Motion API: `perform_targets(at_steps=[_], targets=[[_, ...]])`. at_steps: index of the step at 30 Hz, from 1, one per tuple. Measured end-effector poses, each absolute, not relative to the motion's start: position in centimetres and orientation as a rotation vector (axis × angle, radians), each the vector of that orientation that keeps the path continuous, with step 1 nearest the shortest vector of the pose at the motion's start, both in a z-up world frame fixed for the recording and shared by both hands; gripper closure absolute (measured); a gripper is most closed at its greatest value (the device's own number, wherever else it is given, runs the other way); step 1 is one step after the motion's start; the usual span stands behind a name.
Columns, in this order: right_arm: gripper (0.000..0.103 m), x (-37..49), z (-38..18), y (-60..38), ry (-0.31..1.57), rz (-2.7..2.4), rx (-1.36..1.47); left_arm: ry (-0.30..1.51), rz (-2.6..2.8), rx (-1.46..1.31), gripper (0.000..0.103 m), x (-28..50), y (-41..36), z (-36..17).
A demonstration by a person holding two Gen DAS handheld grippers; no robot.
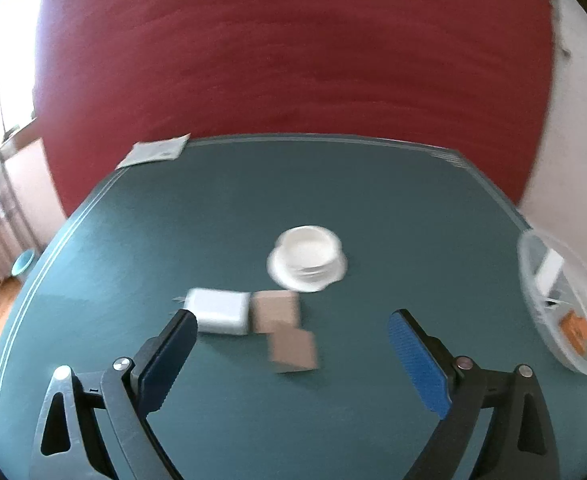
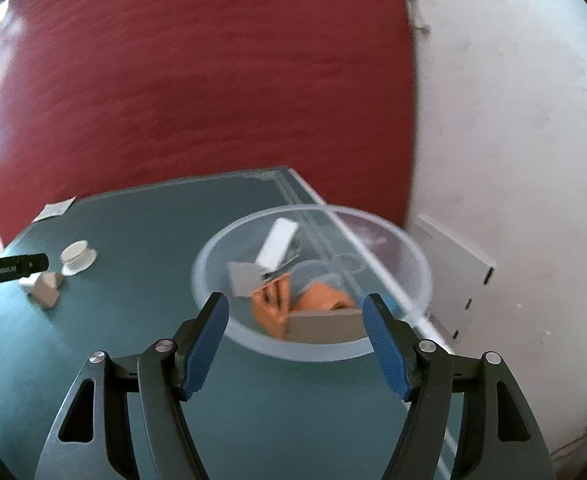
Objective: Organize rigid objects
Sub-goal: 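Move both tools away from the bowl back over the block pile, then grasp the white charger plug with the left gripper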
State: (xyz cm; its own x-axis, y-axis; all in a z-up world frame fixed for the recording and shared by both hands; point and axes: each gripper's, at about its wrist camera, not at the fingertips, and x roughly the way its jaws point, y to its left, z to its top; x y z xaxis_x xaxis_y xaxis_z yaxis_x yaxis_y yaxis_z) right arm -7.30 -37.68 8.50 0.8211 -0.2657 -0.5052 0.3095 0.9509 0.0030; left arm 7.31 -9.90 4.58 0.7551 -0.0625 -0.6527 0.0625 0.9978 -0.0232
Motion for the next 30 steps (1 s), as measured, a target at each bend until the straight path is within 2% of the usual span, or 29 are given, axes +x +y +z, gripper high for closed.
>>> perform_targets(at_steps=[12,30], targets=[[0.032,-6.0,7.8,-33.1,0.619,-0.148,0.113,0.741,0.052,-0.039,0.003,8.2,-3.9,3.2],[0.032,-4.6,6.8,-29.3,0.677,-0.042,0.108,0.796,0.052,0.008,0.001,10.6,-4.6,1.7]])
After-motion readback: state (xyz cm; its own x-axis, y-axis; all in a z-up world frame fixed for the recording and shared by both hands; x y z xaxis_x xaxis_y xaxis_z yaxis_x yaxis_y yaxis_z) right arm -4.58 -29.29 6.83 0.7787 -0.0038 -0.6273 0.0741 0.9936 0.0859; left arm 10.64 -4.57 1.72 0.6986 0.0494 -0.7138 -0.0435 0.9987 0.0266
